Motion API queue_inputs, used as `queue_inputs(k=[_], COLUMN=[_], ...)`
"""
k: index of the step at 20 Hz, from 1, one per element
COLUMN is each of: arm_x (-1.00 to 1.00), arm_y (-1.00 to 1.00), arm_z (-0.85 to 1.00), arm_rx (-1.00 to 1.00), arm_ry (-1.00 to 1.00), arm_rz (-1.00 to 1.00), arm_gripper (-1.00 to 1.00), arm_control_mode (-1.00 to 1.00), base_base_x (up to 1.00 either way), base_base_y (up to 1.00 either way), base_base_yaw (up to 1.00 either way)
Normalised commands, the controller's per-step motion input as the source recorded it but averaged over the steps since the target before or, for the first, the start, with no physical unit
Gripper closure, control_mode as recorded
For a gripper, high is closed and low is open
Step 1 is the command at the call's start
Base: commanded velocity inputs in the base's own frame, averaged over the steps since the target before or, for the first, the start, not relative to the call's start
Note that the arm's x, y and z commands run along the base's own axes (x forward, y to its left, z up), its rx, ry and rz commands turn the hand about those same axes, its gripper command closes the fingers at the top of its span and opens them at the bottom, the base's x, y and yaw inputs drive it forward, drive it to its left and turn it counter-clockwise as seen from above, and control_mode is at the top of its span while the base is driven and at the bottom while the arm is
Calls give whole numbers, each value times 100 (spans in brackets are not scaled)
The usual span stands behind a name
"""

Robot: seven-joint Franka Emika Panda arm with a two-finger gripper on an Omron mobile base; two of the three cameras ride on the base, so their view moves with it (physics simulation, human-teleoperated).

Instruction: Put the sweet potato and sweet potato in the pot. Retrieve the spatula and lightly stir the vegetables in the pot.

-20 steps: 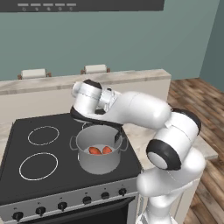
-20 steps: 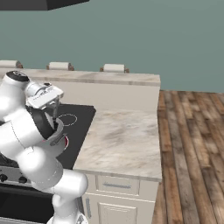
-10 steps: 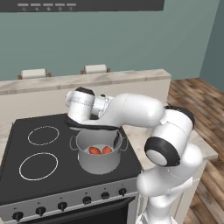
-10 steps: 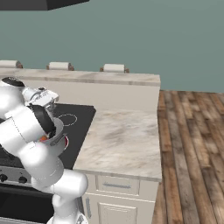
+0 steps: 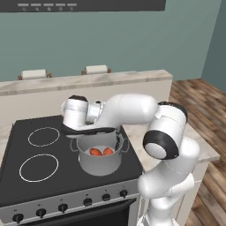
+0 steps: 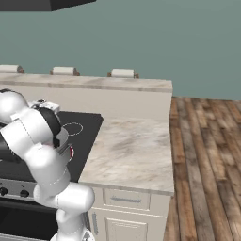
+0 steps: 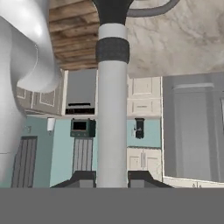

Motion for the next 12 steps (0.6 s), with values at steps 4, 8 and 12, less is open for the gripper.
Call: queue_inputs(k=[4, 8, 12], arm_x=[0, 0, 8], arm_y=[19, 32, 41], arm_z=[0, -20, -33], arm_rx=[-4, 0, 0], arm_ry=[0, 0, 0], arm_rz=[0, 0, 0], arm_gripper=[100, 100, 100], arm_control_mode=[-100, -100, -100], base_base_x=[0, 0, 0], base_base_y=[0, 0, 0], base_base_yaw=[0, 0, 0])
